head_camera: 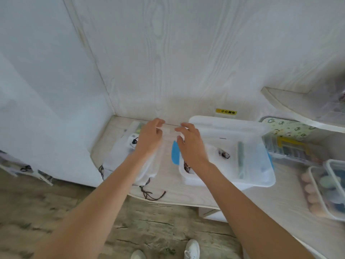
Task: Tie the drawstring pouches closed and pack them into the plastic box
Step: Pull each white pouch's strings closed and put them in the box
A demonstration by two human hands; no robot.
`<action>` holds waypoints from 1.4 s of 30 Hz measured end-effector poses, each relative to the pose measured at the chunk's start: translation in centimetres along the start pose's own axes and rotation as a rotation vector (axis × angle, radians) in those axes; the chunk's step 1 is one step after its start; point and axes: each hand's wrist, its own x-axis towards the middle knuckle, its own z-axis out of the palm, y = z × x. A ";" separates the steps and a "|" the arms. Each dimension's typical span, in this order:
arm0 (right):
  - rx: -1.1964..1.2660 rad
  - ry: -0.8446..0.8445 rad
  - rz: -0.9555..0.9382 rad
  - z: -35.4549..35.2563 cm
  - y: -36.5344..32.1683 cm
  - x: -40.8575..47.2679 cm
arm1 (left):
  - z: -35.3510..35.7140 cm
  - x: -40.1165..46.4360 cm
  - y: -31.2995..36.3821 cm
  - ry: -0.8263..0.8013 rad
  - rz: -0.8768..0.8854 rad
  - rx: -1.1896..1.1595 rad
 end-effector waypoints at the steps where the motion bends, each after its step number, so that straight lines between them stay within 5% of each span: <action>1: 0.000 -0.020 -0.033 1.5 -1.4 0.1 | -1.3 -0.2 -1.7 0.010 -0.016 0.015; 5: -0.014 -0.133 -0.081 7.3 -4.6 0.1 | -4.4 -1.1 -8.3 -0.049 -0.079 0.124; 12: -0.159 -0.577 0.089 16.0 -4.6 -0.7 | -6.0 -2.9 -17.3 -0.521 -0.134 0.347; 16: -0.157 -0.686 0.124 18.2 -4.3 -1.0 | -6.4 -2.8 -19.4 -0.621 -0.146 0.347; 20: -0.307 -0.628 0.040 18.9 -4.7 -0.6 | -7.0 -2.6 -20.2 -0.617 -0.143 0.285; 25: -0.190 -0.493 0.147 18.1 -5.3 0.3 | -8.6 -2.8 -20.6 -0.602 -0.120 0.181; 30: 0.215 -0.116 0.320 16.3 -5.5 1.0 | -9.6 -1.6 -20.2 -0.288 0.044 0.202; 34: 0.728 0.034 0.496 15.2 -6.3 1.7 | -9.9 -0.7 -17.9 -0.098 -0.002 -0.054; 37: 0.881 0.032 0.441 14.0 -6.3 1.7 | -10.5 -0.5 -16.1 0.062 -0.099 -0.283; 42: 1.151 0.117 0.471 12.5 -7.1 1.6 | -11.0 0.0 -14.3 0.018 -0.246 -0.659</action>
